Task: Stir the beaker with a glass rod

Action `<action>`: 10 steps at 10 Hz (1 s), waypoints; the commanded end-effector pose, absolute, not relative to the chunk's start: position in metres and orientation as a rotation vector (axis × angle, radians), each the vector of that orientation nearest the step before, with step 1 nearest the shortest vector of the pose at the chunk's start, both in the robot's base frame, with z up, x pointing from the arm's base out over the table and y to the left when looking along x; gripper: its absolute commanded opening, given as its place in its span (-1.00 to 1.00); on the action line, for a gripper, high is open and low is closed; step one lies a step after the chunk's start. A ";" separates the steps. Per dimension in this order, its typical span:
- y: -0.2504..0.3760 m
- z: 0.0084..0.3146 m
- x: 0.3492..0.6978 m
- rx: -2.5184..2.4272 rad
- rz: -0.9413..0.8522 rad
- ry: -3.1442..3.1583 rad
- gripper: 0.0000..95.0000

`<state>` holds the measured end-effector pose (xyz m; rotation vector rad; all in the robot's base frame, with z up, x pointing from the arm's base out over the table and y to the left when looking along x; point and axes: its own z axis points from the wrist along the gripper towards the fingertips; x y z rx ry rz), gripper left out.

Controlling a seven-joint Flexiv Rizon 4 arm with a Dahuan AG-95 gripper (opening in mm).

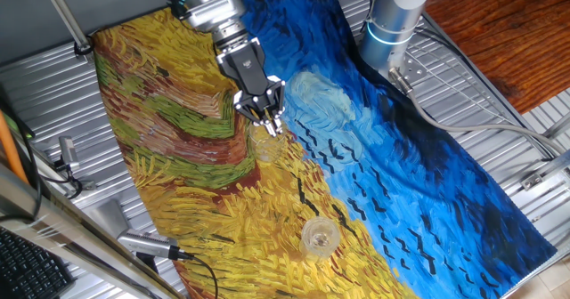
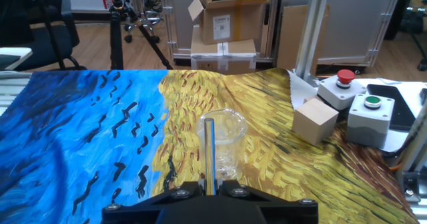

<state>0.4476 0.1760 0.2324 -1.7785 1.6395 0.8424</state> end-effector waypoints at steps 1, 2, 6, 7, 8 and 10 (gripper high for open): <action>0.177 0.233 0.448 -1.779 0.839 1.644 -1.00; 0.177 0.233 0.448 -1.779 0.839 1.644 -1.00; 0.175 0.231 0.449 -1.779 0.839 1.638 -1.00; 0.173 0.231 0.449 -1.781 0.839 1.637 -1.00; 0.171 0.232 0.449 -1.783 0.838 1.635 -1.00; 0.168 0.232 0.448 -1.778 0.842 1.635 -1.00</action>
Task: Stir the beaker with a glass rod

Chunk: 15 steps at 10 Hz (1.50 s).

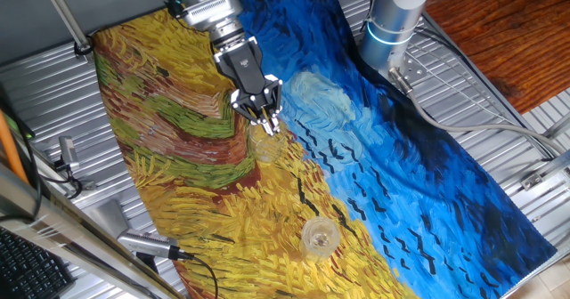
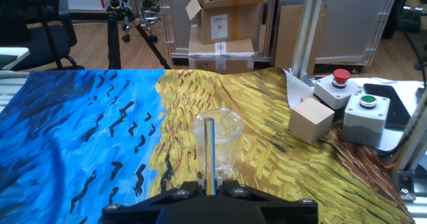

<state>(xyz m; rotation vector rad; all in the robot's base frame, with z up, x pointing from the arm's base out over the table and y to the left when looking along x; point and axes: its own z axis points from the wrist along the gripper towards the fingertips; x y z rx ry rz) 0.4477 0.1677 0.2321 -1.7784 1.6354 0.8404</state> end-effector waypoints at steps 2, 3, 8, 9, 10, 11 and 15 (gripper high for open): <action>0.165 0.232 0.448 -1.780 0.840 1.631 -1.00; 0.163 0.232 0.448 -1.781 0.841 1.629 -1.00; 0.152 0.235 0.445 -1.784 0.839 1.619 -1.00; 0.150 0.236 0.445 -1.783 0.840 1.618 -1.00; 0.147 0.237 0.444 -1.785 0.839 1.612 -1.00; 0.145 0.237 0.443 -1.781 0.843 1.608 -1.00; 0.140 0.238 0.440 -1.780 0.849 1.587 -1.00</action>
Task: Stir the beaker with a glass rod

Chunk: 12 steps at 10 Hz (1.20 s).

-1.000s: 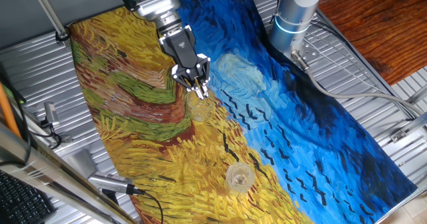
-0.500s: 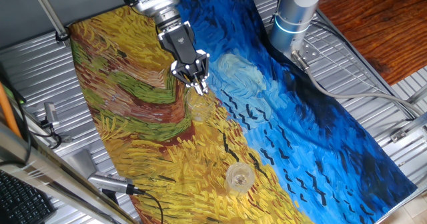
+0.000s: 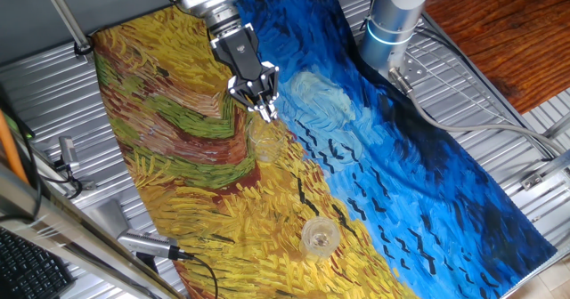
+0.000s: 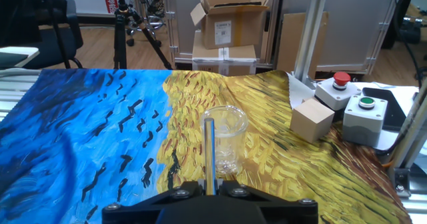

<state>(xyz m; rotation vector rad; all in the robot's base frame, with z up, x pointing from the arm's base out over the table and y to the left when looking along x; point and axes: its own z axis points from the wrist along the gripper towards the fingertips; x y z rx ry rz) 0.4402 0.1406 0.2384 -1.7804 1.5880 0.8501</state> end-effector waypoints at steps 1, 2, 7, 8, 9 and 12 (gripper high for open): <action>0.139 0.238 0.438 -1.777 0.852 1.583 -1.00; 0.138 0.238 0.437 -1.777 0.852 1.581 -1.00; 0.133 0.238 0.432 -1.781 0.851 1.575 -1.00; 0.132 0.238 0.431 -1.781 0.851 1.575 -1.00; 0.131 0.237 0.429 -1.780 0.853 1.573 -1.00; 0.129 0.237 0.427 -1.779 0.857 1.567 -1.00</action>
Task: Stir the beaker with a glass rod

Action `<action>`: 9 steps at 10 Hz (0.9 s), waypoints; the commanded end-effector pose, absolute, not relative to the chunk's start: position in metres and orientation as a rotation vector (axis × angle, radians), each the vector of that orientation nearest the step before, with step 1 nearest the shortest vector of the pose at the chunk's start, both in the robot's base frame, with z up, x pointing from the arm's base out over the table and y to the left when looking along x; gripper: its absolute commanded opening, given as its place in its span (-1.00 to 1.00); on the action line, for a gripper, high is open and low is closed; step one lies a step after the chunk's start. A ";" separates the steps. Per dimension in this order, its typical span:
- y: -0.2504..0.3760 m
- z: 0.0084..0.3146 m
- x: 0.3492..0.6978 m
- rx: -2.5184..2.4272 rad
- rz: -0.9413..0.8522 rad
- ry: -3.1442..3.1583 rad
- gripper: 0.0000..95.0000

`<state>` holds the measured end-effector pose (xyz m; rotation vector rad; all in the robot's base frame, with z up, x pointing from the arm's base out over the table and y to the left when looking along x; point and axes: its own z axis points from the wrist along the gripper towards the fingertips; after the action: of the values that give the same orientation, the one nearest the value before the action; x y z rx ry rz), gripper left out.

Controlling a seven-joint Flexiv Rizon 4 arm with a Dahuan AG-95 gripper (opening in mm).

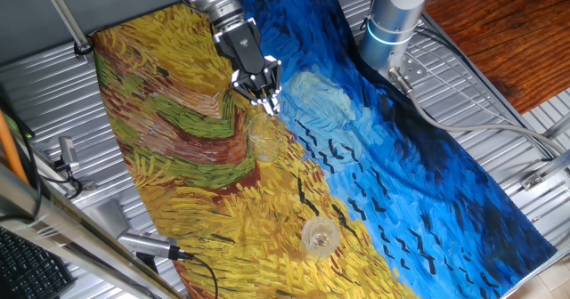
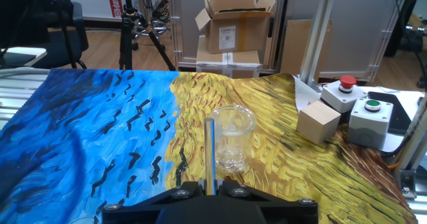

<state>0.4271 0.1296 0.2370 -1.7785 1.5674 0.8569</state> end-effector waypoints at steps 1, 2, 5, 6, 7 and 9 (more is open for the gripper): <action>0.129 0.237 0.427 -1.780 0.857 1.566 -1.00; 0.129 0.237 0.427 -1.782 0.857 1.563 -1.00; 0.128 0.237 0.425 -1.786 0.859 1.561 -1.00; 0.127 0.238 0.425 -1.787 0.858 1.559 -1.00; 0.127 0.238 0.425 -1.787 0.858 1.559 -1.00; 0.126 0.239 0.424 -1.785 0.859 1.555 -1.00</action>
<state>0.4238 0.1255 0.2387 -1.7843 1.5537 0.8596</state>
